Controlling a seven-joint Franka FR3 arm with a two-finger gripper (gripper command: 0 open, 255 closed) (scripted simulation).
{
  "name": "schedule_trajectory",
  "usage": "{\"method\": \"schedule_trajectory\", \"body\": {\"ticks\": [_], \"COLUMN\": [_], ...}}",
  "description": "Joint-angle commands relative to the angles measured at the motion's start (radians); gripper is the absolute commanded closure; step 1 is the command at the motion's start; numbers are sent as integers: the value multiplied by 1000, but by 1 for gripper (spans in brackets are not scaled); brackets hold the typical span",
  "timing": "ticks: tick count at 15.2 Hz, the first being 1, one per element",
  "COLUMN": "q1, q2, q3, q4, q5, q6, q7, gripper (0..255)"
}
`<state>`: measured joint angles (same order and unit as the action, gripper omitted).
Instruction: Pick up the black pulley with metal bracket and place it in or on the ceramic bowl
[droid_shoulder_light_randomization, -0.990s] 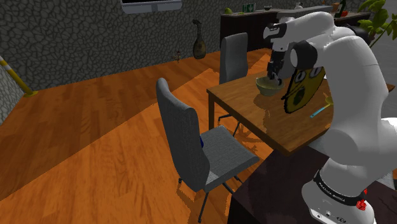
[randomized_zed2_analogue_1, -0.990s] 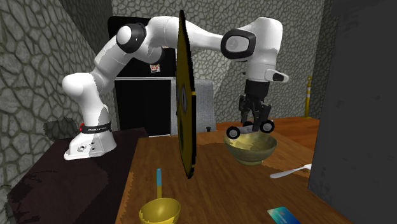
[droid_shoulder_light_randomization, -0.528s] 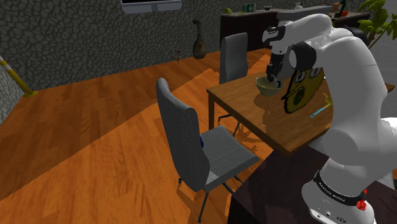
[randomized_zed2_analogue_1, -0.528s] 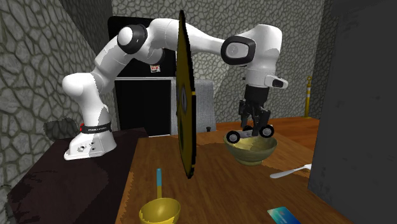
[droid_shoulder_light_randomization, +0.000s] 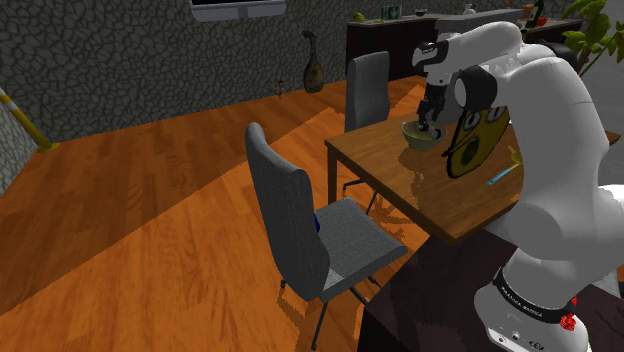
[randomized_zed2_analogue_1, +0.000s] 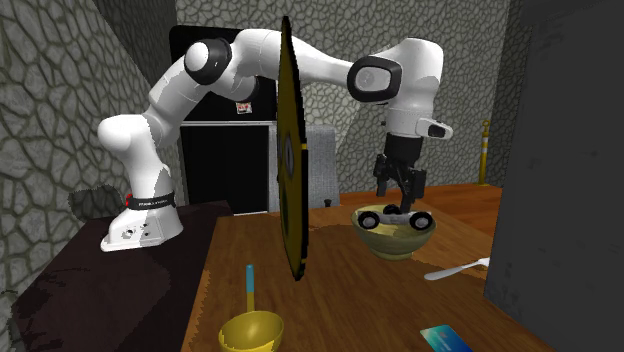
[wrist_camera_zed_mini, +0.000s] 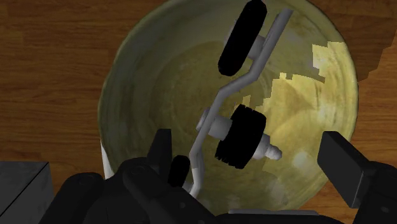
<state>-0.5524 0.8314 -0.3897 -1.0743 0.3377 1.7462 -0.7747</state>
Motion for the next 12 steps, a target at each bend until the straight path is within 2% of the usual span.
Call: {"method": "schedule_trajectory", "body": {"ticks": [1,5,12], "q1": [0,-35,-35], "q2": [0,20,20], "q3": [0,1,1], "q4": [0,167,167], "q5": [0,-4,-4], "q6": [0,-140,-140], "q7": [0,19,20], "gripper": [0,0,0]}}
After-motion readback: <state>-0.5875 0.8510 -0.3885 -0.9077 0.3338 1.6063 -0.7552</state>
